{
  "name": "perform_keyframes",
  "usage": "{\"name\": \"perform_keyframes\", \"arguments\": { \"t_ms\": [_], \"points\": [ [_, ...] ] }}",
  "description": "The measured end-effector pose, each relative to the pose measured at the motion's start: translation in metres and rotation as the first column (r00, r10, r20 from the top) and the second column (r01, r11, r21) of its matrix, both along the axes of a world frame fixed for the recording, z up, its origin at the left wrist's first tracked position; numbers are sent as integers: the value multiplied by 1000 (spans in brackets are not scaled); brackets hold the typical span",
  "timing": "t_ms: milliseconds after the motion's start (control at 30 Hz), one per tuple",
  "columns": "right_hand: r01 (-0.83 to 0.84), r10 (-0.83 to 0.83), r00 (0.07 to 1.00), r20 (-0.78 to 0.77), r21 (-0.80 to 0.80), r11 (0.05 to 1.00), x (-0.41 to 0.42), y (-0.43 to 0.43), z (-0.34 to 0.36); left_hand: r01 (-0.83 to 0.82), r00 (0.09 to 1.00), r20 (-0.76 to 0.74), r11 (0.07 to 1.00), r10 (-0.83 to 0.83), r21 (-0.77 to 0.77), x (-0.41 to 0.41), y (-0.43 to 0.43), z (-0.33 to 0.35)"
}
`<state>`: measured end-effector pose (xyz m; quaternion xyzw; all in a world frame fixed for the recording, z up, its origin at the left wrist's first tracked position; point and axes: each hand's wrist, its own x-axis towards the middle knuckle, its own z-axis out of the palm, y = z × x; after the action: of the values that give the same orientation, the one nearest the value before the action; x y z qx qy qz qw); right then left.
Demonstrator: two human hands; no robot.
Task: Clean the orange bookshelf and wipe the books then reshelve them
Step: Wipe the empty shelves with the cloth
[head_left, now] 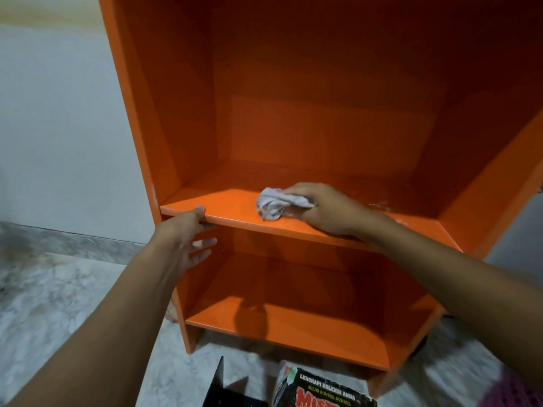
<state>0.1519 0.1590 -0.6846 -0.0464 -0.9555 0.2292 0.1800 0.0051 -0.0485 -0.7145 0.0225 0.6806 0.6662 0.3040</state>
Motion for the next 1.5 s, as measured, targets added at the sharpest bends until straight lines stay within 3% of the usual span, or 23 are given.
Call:
{"name": "perform_keyframes", "arguments": {
  "t_ms": [133, 233, 367, 433, 500, 567, 667, 800, 1000, 1100, 1267, 1500],
  "points": [
    [-303, 301, 950, 85, 5, 953, 36, -64, 2, 9, 1000, 4, 1000, -9, -2, 3, -2, 4],
    [-314, 314, 949, 8, -11, 949, 46, -71, 13, 22, 1000, 4, 1000, -22, -16, 3, -4, 5],
    [77, -88, 980, -176, -70, 995, 38, -22, 44, -104, 995, -17, 993, 103, -64, -1, -4, 1],
    [385, -384, 918, -100, -14, 923, 28, 16, 55, -271, 959, -124, 953, 255, -138, -3, -4, -1],
    [604, -617, 782, 86, 136, 785, 13, 59, 52, -394, 886, -357, 888, 297, -238, -4, -7, 3],
    [663, -686, 710, 161, 176, 727, -7, 95, 34, -464, 779, -565, 855, 270, -232, -7, -9, 6],
    [677, -680, 728, 90, 58, 733, -42, 121, 8, -473, 615, -756, 872, 225, -126, -19, -12, 3],
    [657, -665, 745, 40, 128, 743, -100, 116, 1, -535, 420, -869, 845, 260, -7, -34, -20, 6],
    [602, -603, 796, 52, 40, 798, -172, 84, 5, -551, 202, -978, 832, 52, -70, -52, -35, 3],
    [586, -584, 810, 57, -29, 810, -201, 68, 4, -516, 201, -979, 852, 19, -89, -58, -38, 5],
    [576, -577, 817, 13, 50, 816, -233, 32, 5, -448, 268, -963, 880, -35, -156, -65, -42, 9],
    [392, -394, 918, 42, 46, 919, -236, -1, 1, -387, 342, -934, 891, -100, -237, -67, -46, 19]
  ]
}}
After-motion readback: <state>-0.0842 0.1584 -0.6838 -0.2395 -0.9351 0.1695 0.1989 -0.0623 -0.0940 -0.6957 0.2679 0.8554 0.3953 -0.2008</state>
